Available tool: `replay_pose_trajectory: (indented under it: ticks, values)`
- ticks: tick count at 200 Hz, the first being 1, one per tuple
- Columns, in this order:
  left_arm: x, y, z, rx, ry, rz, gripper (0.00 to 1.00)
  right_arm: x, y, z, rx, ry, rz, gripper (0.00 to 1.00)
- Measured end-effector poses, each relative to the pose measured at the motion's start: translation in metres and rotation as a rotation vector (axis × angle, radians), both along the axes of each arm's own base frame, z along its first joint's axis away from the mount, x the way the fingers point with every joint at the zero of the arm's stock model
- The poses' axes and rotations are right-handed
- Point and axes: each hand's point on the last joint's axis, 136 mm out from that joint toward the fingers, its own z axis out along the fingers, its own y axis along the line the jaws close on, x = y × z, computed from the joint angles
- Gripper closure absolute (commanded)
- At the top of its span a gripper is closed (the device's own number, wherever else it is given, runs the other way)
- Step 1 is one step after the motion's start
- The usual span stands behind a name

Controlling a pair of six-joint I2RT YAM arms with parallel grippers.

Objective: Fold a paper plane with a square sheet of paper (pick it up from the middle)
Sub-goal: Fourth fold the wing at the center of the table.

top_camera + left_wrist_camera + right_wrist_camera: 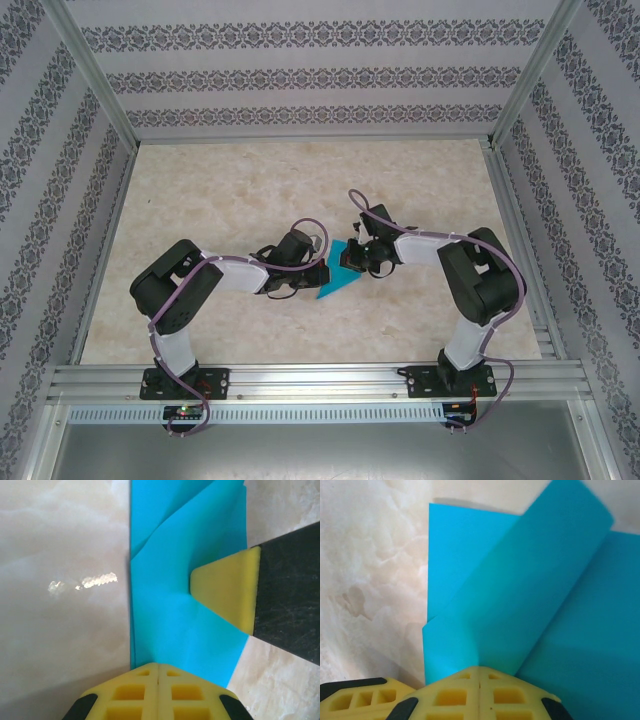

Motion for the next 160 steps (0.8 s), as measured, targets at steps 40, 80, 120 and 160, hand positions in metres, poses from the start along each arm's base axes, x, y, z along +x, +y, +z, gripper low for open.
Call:
replay_pose_trajectory:
  ticks: [40, 80, 120, 160]
  values:
    - [0.000, 0.000, 0.000, 0.001, -0.002, -0.001, 1.00, 0.001, 0.001, 0.001, 0.006, -0.001, 0.003, 1.00]
    - [0.000, 0.000, 0.000, 0.005, -0.006, -0.008, 1.00, 0.005, 0.002, 0.019, 0.014, -0.032, 0.001, 1.00]
    - [0.000, 0.000, 0.000, 0.007, -0.010, -0.012, 1.00, 0.007, 0.012, 0.027, 0.026, -0.052, 0.023, 1.00]
    - [0.000, 0.000, 0.000, 0.008, -0.010, -0.013, 1.00, -0.013, 0.020, 0.015, 0.023, -0.024, 0.062, 1.00]
